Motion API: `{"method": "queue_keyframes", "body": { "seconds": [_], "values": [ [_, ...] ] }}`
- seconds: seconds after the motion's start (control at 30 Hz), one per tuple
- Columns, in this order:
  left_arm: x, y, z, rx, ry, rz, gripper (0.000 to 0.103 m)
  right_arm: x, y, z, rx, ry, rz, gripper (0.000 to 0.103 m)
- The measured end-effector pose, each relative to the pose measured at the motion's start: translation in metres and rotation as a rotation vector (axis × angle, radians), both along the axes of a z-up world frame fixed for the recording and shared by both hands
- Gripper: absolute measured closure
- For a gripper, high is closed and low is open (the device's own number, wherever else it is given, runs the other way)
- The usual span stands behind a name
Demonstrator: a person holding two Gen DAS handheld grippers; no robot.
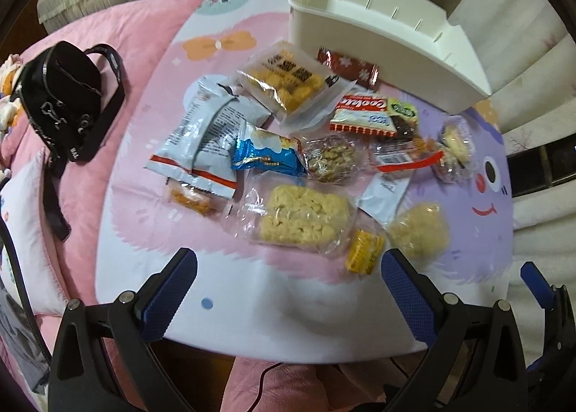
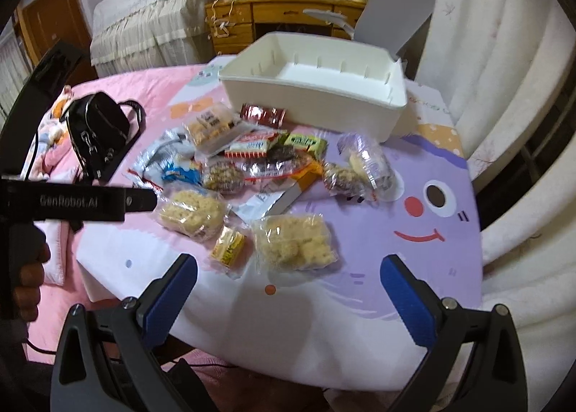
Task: Organize snacks
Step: 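Lower both grippers onto the large clear bag of yellow crackers and grasp it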
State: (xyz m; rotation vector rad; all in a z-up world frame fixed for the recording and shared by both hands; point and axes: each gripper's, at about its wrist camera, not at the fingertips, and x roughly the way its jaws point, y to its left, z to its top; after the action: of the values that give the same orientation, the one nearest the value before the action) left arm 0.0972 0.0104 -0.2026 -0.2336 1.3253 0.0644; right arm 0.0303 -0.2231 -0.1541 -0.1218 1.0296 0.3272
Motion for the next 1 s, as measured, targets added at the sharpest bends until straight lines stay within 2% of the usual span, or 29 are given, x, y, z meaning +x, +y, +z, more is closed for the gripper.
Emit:
{"method": "queue_keyframes", "body": {
  "seconds": [0.37, 0.73, 1.0],
  "values": [
    [0.05, -0.012, -0.065, 0.013, 0.166, -0.026, 0.002, 0.044, 0.02, -0.06, -0.058, 0.153, 0.053, 0.001],
    [0.084, -0.025, -0.099, 0.043, 0.276, -0.036, 0.003, 0.075, 0.029, -0.1, -0.099, 0.27, 0.075, 0.002],
    [0.099, -0.024, -0.115, 0.018, 0.306, 0.001, 0.002, 0.084, 0.03, -0.118, -0.107, 0.317, 0.075, 0.011]
  ]
}}
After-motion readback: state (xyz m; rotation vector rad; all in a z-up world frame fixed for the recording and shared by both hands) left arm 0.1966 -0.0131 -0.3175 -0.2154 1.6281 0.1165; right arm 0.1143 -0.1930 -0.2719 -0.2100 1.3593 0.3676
